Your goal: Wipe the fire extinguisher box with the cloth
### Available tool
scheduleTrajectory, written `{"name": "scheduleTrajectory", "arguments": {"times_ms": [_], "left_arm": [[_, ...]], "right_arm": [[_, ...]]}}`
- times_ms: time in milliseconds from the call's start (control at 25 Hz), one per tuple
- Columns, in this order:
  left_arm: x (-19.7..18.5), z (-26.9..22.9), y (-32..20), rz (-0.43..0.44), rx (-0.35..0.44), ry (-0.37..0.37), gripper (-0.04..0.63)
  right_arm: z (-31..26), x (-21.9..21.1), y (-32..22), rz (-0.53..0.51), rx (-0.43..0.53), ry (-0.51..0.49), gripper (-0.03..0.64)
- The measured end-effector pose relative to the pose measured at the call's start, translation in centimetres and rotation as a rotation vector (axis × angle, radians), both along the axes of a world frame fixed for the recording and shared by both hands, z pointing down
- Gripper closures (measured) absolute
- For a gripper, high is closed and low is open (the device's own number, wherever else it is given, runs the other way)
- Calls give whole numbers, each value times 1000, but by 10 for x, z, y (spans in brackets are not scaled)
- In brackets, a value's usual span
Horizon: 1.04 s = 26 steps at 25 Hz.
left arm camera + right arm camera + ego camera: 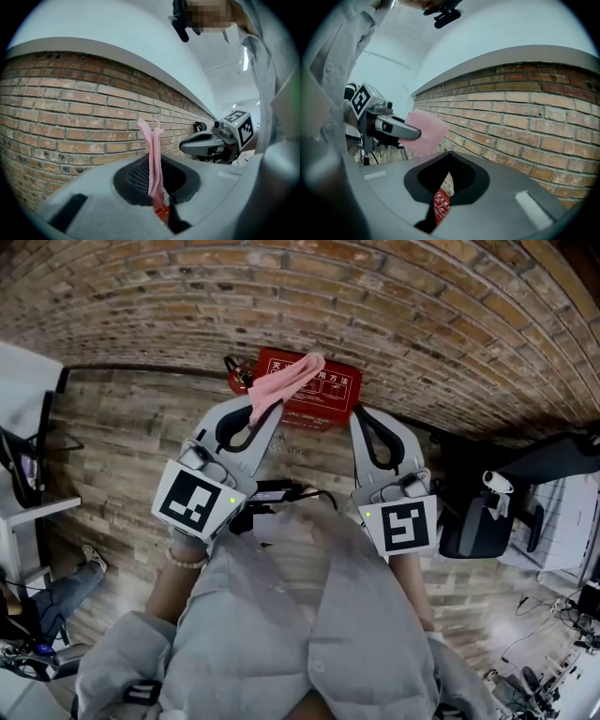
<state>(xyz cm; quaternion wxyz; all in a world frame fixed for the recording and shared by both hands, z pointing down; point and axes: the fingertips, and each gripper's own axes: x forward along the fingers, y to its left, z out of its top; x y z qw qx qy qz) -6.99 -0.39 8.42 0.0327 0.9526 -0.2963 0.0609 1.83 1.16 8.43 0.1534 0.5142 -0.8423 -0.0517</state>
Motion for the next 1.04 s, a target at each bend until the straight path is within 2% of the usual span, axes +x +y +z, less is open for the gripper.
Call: {"name": "scheduleTrajectory", "arguments": {"times_ms": [1040], "left_arm": [[3, 6, -2, 9, -13, 4, 584]], "right_arm": [[7, -5, -4, 6, -18, 2, 610]]}}
